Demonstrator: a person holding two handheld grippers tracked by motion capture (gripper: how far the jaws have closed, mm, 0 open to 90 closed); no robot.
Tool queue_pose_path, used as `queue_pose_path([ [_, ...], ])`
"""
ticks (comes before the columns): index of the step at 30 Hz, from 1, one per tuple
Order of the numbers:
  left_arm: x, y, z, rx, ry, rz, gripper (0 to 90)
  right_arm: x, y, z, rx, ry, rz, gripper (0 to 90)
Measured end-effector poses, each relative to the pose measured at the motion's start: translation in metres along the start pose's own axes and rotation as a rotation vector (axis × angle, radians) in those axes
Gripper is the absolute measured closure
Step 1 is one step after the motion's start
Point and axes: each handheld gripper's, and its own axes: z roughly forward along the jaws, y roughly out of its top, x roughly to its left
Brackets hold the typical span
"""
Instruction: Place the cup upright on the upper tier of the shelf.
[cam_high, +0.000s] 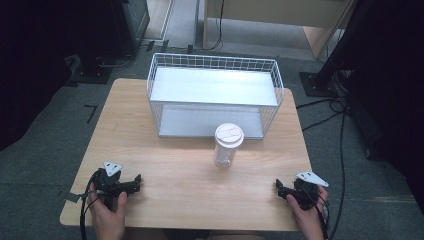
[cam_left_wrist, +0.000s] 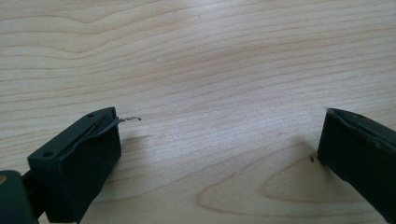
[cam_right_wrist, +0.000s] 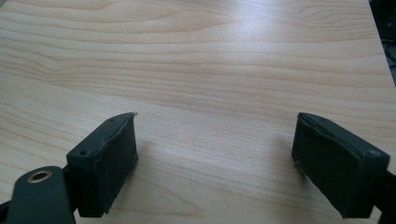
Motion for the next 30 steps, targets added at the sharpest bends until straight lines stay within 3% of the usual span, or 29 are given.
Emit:
queue_pose_path([
  [17, 0.000, 0.000, 0.000, 0.000, 0.000, -0.002, 0.0, -0.002, 0.000, -0.001, 0.000, 0.003, 0.003, 14.9],
  [20, 0.000, 0.000, 0.000, 0.000, 0.001, -0.001, 0.0, 0.002, 0.000, -0.005, 0.005, 0.004, -0.013, 14.9],
  [24, 0.000, 0.000, 0.000, 0.000, 0.001, 0.000, 0.0, 0.016, 0.009, -0.011, 0.019, 0.052, -0.013, 14.4],
  [30, 0.000, 0.000, 0.000, -0.001, 0.001, 0.000, 0.0, 0.031, 0.021, -0.012, 0.018, 0.065, -0.030, 14.5],
])
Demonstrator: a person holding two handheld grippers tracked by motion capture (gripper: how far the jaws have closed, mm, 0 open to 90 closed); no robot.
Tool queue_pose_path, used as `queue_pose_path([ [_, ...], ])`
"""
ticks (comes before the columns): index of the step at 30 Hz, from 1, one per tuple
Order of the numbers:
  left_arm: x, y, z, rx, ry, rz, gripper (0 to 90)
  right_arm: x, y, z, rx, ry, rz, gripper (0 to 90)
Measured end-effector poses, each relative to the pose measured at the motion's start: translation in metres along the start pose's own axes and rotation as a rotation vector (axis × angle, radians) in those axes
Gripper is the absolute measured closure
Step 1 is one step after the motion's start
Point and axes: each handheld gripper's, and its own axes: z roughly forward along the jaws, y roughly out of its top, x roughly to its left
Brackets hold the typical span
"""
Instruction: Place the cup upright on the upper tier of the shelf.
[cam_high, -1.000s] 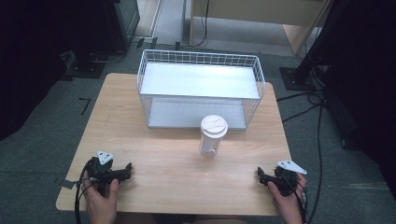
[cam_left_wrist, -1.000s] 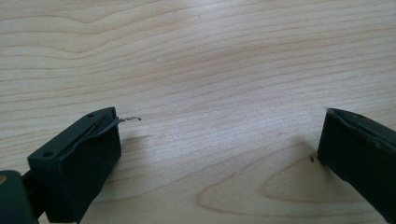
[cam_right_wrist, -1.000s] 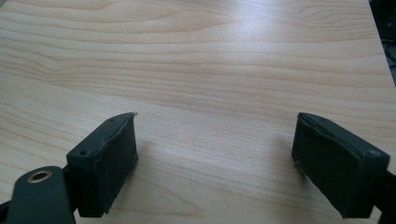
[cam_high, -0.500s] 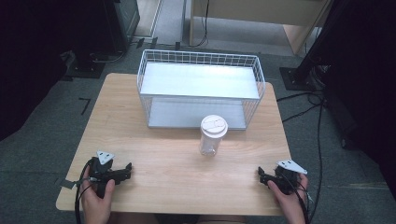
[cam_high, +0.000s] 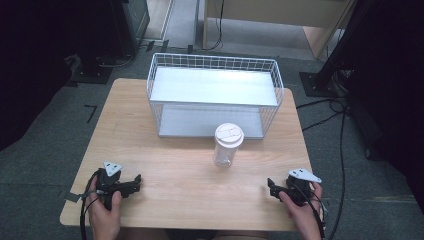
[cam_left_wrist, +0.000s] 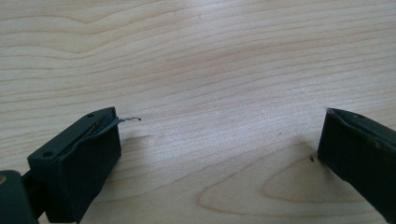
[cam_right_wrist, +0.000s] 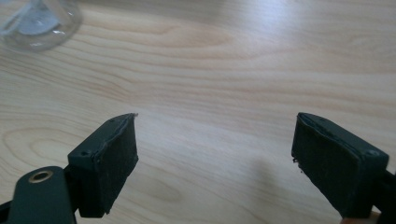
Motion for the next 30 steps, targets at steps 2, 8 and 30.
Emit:
queue_pose_path([
  [2, 0.000, 0.000, 0.000, 0.001, 0.000, 0.000, 0.0, 0.007, 0.006, 0.000, -0.009, 0.011, -0.012, 14.5],
  [8, 0.000, 0.000, 0.000, 0.001, 0.000, 0.001, 0.0, 0.024, 0.022, 0.001, -0.024, 0.059, -0.039, 14.5],
  [30, 0.000, 0.000, 0.000, 0.001, 0.000, -0.001, 0.0, 0.076, 0.052, 0.014, -0.073, 0.149, -0.099, 14.6],
])
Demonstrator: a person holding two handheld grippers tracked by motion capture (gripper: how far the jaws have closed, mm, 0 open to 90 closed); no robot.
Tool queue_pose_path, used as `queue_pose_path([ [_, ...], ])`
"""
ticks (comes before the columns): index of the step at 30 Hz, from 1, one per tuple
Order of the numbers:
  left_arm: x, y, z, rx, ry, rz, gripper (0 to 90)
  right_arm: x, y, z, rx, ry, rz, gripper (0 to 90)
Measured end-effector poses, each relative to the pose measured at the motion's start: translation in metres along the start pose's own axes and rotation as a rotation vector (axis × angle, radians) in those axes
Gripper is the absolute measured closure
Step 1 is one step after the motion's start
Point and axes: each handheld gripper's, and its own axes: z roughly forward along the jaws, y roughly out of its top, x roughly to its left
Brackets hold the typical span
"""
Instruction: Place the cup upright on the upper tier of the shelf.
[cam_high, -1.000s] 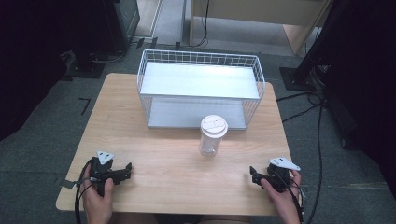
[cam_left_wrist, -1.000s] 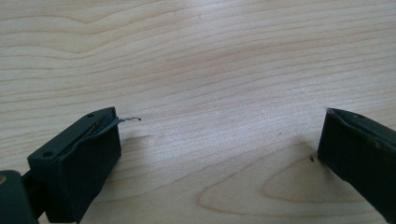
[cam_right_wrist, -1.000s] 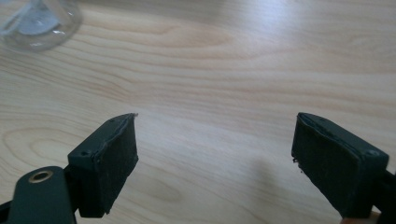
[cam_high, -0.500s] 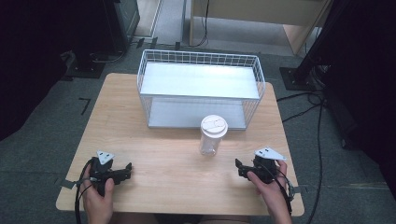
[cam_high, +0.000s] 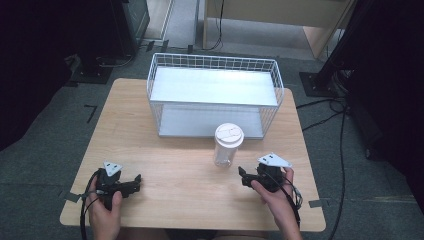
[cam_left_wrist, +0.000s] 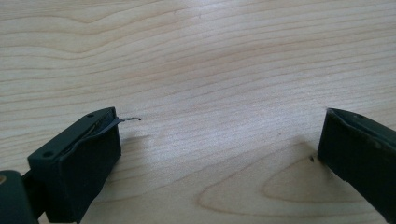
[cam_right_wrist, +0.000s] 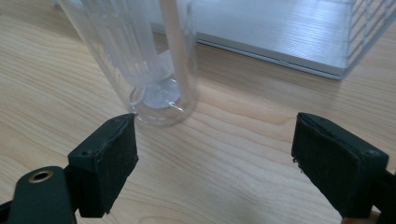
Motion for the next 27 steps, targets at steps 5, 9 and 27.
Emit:
queue_pose_path([
  [5, 0.000, 0.000, 0.000, 0.000, 0.000, 0.000, 0.0, 0.008, 0.004, 0.005, -0.009, 0.021, -0.007, 14.6],
  [9, -0.002, 0.000, 0.000, 0.004, -0.003, 0.007, 0.0, 0.013, 0.008, 0.008, -0.012, 0.036, -0.013, 14.5],
  [27, -0.004, 0.000, 0.000, 0.003, -0.010, 0.013, 0.0, 0.029, 0.026, 0.021, -0.073, 0.083, 0.007, 15.0],
])
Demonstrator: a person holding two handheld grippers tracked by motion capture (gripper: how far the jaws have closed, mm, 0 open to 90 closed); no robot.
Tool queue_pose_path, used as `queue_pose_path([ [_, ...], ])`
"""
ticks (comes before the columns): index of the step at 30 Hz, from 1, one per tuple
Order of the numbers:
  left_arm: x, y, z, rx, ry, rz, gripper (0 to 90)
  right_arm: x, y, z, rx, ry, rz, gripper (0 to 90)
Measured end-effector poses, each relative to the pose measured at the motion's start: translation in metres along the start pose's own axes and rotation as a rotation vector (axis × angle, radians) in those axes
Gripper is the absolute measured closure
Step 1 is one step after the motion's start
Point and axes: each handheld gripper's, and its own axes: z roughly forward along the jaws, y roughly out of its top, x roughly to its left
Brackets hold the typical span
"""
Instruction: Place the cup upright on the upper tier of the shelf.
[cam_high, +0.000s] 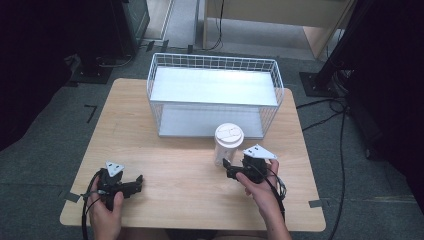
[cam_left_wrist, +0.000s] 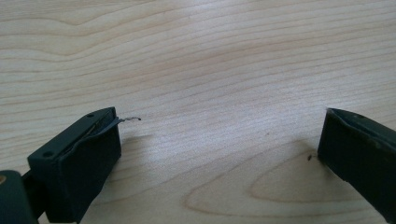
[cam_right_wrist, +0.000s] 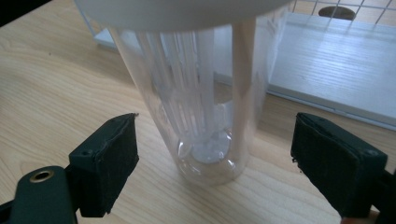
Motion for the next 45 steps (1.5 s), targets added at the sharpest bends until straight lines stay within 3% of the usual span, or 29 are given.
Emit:
queue_pose_path([
  [17, 0.000, 0.000, 0.000, 0.001, 0.000, 0.001, 0.0, 0.009, 0.014, 0.021, -0.118, 0.001, 0.075, 14.2],
  [27, -0.001, 0.001, 0.001, 0.000, -0.005, 0.007, 0.0, 0.016, 0.021, 0.036, -0.169, -0.065, 0.049, 13.6],
  [34, -0.002, 0.001, 0.001, 0.001, -0.005, 0.010, 0.0, 0.020, 0.025, 0.042, -0.203, -0.080, 0.017, 14.1],
  [45, -0.002, 0.001, 0.001, 0.001, -0.007, 0.011, 0.0, 0.020, 0.028, 0.046, -0.238, -0.079, 0.020, 14.8],
])
